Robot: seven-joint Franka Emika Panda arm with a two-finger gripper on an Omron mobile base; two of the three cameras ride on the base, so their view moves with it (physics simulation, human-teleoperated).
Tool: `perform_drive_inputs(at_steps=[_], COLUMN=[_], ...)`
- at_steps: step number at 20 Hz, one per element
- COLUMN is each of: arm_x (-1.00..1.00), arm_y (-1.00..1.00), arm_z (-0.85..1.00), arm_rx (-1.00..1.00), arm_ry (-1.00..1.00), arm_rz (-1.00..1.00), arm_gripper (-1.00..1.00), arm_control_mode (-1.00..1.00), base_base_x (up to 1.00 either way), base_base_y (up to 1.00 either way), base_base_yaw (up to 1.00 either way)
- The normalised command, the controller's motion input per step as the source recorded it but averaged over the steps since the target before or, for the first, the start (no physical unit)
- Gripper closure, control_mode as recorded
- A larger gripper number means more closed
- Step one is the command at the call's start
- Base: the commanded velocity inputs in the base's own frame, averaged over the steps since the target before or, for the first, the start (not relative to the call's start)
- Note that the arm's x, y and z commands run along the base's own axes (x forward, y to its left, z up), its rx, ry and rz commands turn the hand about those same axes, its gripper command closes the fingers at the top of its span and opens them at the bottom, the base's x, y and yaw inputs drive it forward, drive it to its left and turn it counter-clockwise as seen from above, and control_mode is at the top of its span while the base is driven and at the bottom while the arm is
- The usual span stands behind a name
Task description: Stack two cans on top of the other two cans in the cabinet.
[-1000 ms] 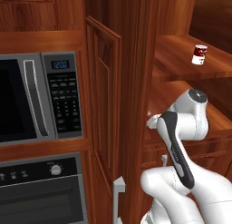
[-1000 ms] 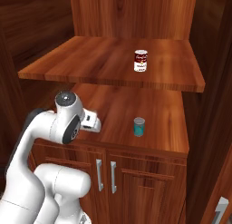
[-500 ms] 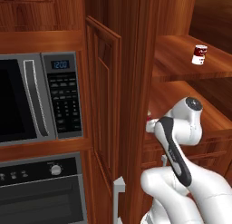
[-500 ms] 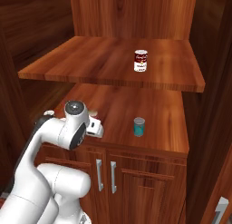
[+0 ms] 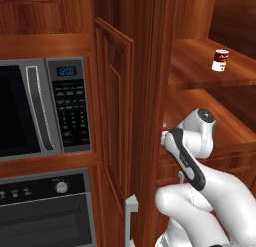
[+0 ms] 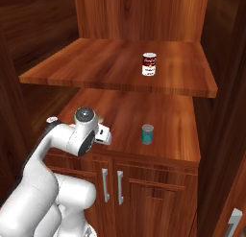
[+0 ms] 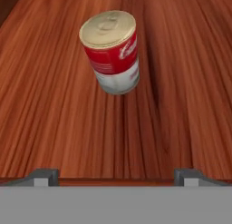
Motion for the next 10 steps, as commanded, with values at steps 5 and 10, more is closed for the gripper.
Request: perform_drive_inputs(at_steps=[5,10], arm_x=[0.39,0.25], arm_y=[0.04,0.02], arm_z=[-0.12,-0.15], arm_rx=[0.0,0.0], arm_ry=[0.01,-0.01], arm_rz=[0.0,0.0], arm_gripper=[-1.0,-1.0], arm_control_mode=[-1.0,-1.0], base_base_x=[0.0,0.0], base_base_y=[0.0,0.0], base_base_yaw=[0.0,0.0])
